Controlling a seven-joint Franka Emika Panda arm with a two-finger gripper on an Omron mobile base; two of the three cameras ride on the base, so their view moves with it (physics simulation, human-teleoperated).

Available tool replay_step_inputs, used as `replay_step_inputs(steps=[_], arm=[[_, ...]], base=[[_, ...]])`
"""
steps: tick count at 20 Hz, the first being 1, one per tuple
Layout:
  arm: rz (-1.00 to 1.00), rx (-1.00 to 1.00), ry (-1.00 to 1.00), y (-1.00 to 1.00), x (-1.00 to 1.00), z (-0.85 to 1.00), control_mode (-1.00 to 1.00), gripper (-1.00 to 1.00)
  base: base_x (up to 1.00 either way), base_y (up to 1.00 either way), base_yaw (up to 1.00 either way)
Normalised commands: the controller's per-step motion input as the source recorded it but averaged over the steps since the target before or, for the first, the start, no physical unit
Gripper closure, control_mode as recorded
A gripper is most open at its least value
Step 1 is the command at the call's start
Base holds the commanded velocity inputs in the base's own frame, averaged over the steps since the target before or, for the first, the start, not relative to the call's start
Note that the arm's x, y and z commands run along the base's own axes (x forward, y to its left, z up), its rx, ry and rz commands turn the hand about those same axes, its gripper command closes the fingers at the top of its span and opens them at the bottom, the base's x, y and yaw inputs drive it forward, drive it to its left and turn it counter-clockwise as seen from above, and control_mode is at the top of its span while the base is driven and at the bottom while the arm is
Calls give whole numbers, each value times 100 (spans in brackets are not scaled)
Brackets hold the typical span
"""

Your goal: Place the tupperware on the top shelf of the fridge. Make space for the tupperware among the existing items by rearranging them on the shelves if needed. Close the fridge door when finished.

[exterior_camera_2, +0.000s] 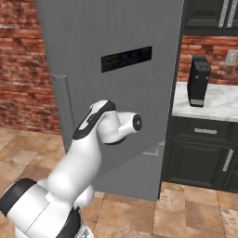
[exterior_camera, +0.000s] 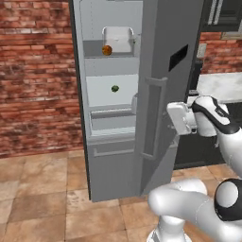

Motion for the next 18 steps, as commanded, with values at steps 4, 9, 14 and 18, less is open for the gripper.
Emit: replay_step_inputs(steps=[4, 9, 14, 18], arm=[[-17, -7, 10, 52, 51, -6, -100, -100], [-16, -6, 12, 53, 54, -19, -100, -100], [-14, -4, 10, 39, 61, -31, -100, -100], [-12, -1, 4, 15, 68, -36, -100, -100]], base=[[0, 0, 0], [0, 0, 0], [0, 0, 0], [0, 0, 0]])
